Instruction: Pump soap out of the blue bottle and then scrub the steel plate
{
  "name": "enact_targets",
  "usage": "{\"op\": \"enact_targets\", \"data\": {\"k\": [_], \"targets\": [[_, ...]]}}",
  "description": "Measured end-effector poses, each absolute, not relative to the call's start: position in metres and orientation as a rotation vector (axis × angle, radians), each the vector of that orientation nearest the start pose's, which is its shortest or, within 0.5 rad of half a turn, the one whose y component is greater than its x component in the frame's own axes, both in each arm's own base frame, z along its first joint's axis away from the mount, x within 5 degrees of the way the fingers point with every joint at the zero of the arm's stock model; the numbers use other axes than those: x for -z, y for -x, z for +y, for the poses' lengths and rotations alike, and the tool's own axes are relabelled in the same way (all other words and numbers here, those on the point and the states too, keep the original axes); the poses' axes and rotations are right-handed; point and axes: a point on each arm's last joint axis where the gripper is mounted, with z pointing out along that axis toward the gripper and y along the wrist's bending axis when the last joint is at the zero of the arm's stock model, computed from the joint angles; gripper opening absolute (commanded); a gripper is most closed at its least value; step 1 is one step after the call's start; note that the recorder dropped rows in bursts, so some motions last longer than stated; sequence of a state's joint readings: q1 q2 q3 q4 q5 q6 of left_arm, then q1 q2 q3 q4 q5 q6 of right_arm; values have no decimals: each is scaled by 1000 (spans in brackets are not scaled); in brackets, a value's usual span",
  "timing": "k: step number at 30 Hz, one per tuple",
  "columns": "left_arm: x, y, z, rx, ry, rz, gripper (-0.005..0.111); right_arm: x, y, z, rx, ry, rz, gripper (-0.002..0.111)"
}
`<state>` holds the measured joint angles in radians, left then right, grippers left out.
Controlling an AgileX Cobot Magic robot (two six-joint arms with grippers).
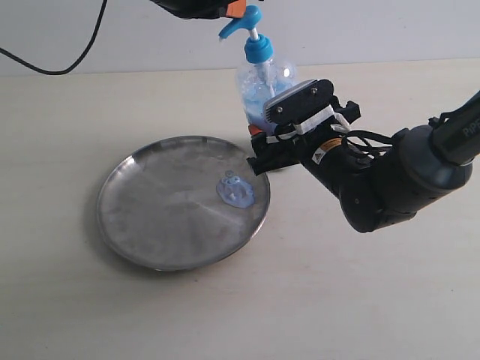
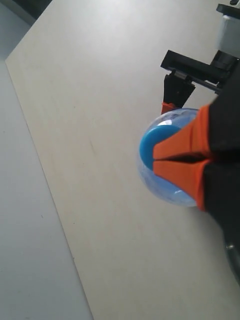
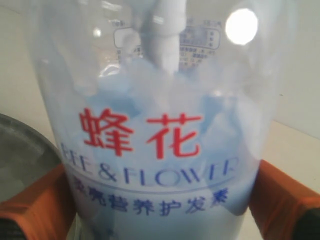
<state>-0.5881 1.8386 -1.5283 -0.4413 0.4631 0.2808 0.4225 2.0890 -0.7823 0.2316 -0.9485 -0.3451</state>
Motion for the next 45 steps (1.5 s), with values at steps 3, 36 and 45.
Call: {"op": "enact_targets", "data": {"k": [3,36,45], "targets": [[-297,-350,-255,598,-633,2183,0,-96,-341,135,25,449,1794,0],[-286,-353,-261,618,-619,2205,0,-96,-341,133,23,411,1807,0],[-288,-353,-261,619,-617,2199,0,-96,-341,133,23,411,1807,0]]}}
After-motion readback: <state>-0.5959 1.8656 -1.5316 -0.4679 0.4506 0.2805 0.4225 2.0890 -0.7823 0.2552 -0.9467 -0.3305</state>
